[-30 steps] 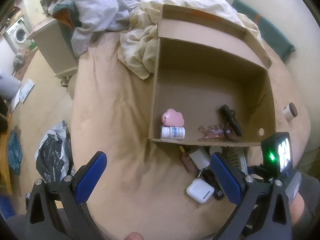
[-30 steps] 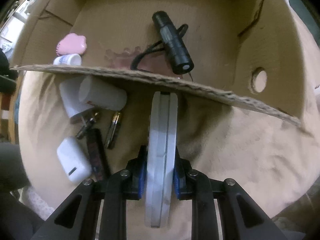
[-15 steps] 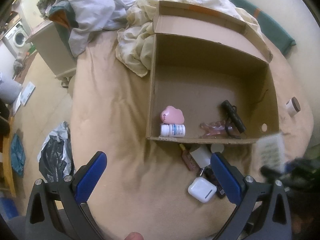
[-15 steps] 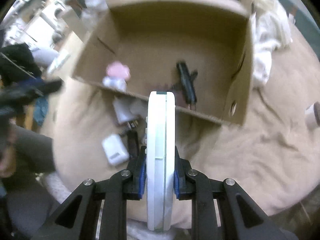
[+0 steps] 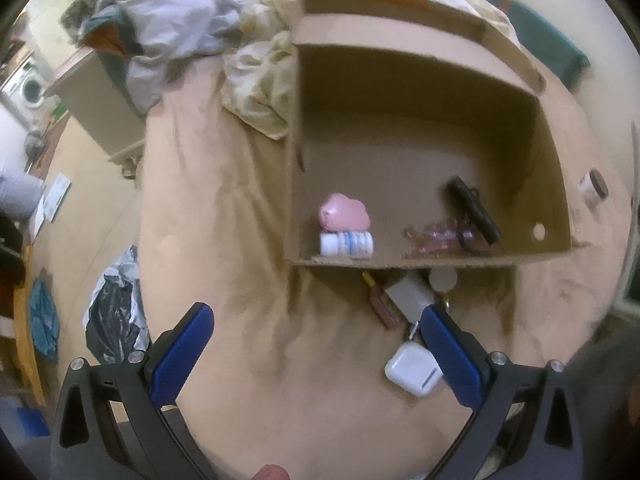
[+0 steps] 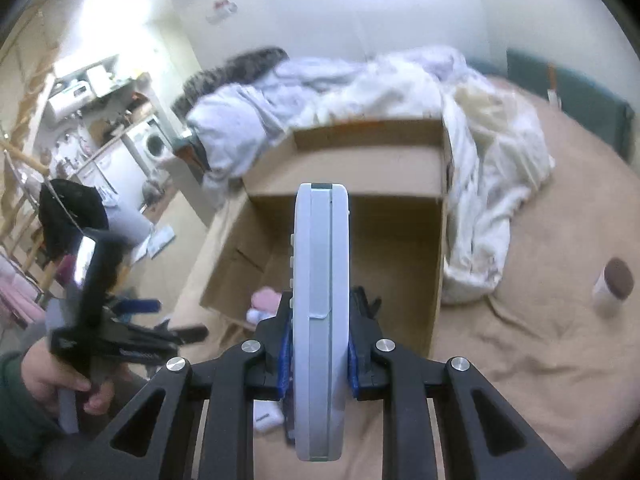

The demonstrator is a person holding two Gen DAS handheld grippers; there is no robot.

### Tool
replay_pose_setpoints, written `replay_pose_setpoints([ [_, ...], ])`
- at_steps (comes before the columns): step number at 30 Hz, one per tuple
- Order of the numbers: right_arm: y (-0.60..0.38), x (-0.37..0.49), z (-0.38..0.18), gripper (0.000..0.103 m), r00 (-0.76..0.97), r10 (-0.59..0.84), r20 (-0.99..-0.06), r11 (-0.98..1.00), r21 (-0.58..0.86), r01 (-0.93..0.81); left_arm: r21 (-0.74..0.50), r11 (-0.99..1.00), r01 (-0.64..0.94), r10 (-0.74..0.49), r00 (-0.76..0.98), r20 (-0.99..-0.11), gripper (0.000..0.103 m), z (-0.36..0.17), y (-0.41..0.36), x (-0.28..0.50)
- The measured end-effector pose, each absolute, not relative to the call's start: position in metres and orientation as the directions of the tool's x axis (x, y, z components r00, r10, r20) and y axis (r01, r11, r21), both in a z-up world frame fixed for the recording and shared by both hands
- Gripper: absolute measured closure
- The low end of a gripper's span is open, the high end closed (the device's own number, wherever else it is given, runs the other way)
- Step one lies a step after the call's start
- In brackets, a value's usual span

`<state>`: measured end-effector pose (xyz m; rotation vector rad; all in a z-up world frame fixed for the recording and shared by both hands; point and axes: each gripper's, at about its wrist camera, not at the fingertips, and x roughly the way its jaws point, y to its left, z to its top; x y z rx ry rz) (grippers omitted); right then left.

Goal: Organize rigid objects
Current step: 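Lower the left tool and grasp the white earbuds case while the right tool holds the phone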

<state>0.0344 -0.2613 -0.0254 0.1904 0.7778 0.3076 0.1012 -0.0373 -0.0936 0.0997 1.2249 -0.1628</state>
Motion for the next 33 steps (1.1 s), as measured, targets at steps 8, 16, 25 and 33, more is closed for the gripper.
replay_pose_setpoints([
  [8, -0.271, 0.045, -0.041, 0.079, 0.658, 0.343, -0.670, 0.930, 0.342, -0.136, 0.081, 0.933, 0.351, -0.001, 0.228, -0.974, 0.000, -0.133, -0.080, 0.090],
  [16, -0.276, 0.046, -0.045, 0.079, 0.644, 0.358, -0.676, 0.919, 0.375, -0.118, 0.152, 0.860, 0.487, 0.076, 0.171, -0.982, 0.000, -0.163, -0.103, 0.072],
  [25, -0.272, 0.047, -0.046, 0.079, 0.634, 0.369, -0.679, 0.919, 0.368, -0.141, 0.086, 0.778, 0.622, 0.033, 0.095, -0.995, 0.004, -0.182, -0.134, 0.063],
  [33, -0.270, 0.048, -0.048, 0.080, 0.623, 0.373, -0.688, 0.920, 0.362, -0.151, 0.048, 0.757, 0.651, 0.046, 0.021, -0.999, 0.020, -0.204, -0.138, 0.069],
])
